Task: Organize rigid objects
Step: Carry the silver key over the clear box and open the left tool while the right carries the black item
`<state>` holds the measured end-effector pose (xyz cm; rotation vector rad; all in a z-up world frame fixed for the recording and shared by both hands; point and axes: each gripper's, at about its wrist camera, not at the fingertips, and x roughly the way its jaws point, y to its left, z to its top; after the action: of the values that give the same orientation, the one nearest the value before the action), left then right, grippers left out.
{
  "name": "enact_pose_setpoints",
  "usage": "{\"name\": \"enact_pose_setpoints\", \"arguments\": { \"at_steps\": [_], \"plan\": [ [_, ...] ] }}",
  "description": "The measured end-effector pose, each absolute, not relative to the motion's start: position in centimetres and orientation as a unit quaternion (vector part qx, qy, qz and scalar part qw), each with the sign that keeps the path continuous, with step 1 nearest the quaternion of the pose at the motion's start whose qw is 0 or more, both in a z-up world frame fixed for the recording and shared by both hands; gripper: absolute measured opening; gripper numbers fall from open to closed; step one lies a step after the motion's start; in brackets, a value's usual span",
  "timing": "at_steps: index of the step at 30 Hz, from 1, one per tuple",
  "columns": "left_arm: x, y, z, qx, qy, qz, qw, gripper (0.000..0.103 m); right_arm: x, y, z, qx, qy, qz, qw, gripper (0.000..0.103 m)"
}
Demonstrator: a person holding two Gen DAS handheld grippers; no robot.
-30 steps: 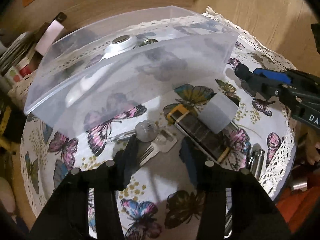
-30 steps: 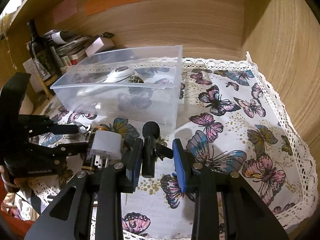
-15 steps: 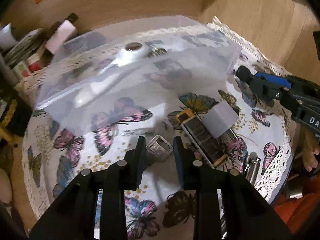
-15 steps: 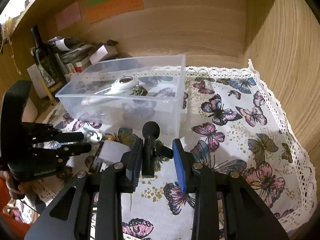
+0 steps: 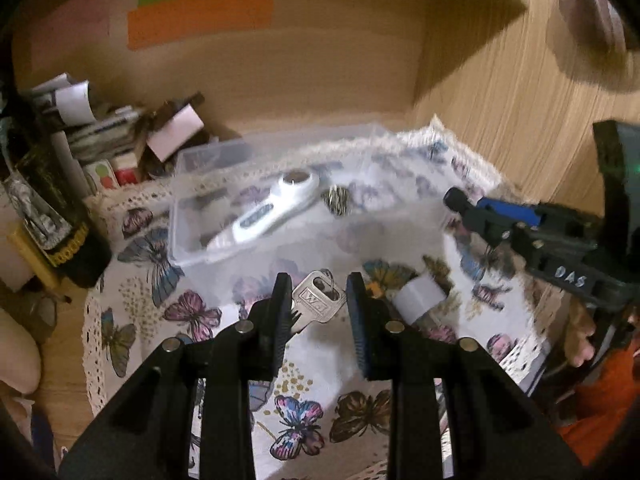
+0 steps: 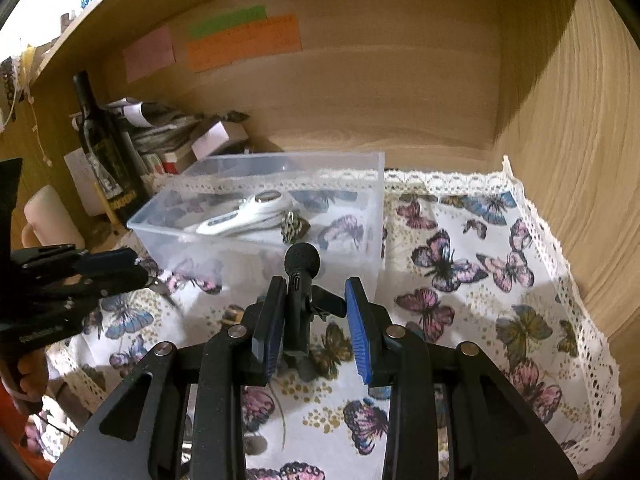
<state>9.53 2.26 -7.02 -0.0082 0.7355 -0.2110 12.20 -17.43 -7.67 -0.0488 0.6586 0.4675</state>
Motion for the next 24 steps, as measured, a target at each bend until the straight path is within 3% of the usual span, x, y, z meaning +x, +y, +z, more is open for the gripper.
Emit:
{"name": "enact_pose_setpoints", "arguments": {
  "at_steps": [15, 24],
  "plan": [
    [10.5, 4.1, -1.5, -0.04, 0.268, -0.092, 0.958, 0.028, 14.0, -15.9, -4.1, -0.033, 0.273, 0.233, 0.933, 0.028],
    [13.8, 5.6, -2.2, -0.06, 0.277, -0.06, 0.957, 0.028, 17.2, -14.3, -4.8, -0.043, 0.289, 0.236, 0.927, 0.028]
  ]
}}
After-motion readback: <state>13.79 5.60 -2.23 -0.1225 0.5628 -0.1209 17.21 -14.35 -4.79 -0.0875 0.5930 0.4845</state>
